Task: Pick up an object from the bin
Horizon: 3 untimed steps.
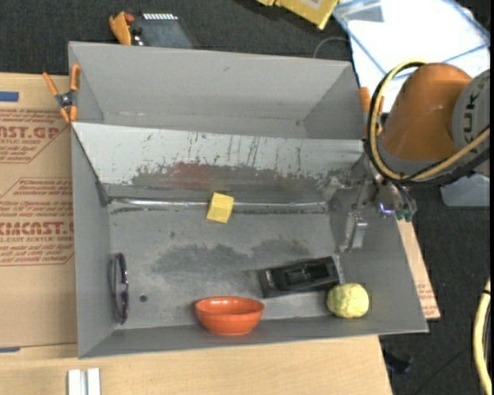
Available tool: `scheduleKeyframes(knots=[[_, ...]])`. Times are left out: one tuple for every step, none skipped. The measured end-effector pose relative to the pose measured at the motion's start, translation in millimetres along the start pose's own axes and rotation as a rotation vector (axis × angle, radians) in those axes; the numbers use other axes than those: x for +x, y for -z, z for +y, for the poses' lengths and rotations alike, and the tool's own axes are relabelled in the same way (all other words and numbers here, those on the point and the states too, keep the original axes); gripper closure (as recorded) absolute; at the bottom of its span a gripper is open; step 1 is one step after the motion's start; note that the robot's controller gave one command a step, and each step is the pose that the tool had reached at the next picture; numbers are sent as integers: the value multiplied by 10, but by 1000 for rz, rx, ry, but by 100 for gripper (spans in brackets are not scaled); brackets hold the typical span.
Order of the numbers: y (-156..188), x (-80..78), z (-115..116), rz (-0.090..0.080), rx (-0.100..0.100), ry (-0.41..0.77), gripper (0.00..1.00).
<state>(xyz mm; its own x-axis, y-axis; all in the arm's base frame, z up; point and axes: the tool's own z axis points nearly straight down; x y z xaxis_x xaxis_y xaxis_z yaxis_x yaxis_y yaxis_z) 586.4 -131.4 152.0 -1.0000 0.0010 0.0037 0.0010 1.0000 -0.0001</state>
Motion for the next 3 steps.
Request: scheduleKeyframes(knots=[[49,-12,7,-6,1,2,0],[-484,344,355,-11,3,195,0],[-385,540,526,-10,2,271,0]])
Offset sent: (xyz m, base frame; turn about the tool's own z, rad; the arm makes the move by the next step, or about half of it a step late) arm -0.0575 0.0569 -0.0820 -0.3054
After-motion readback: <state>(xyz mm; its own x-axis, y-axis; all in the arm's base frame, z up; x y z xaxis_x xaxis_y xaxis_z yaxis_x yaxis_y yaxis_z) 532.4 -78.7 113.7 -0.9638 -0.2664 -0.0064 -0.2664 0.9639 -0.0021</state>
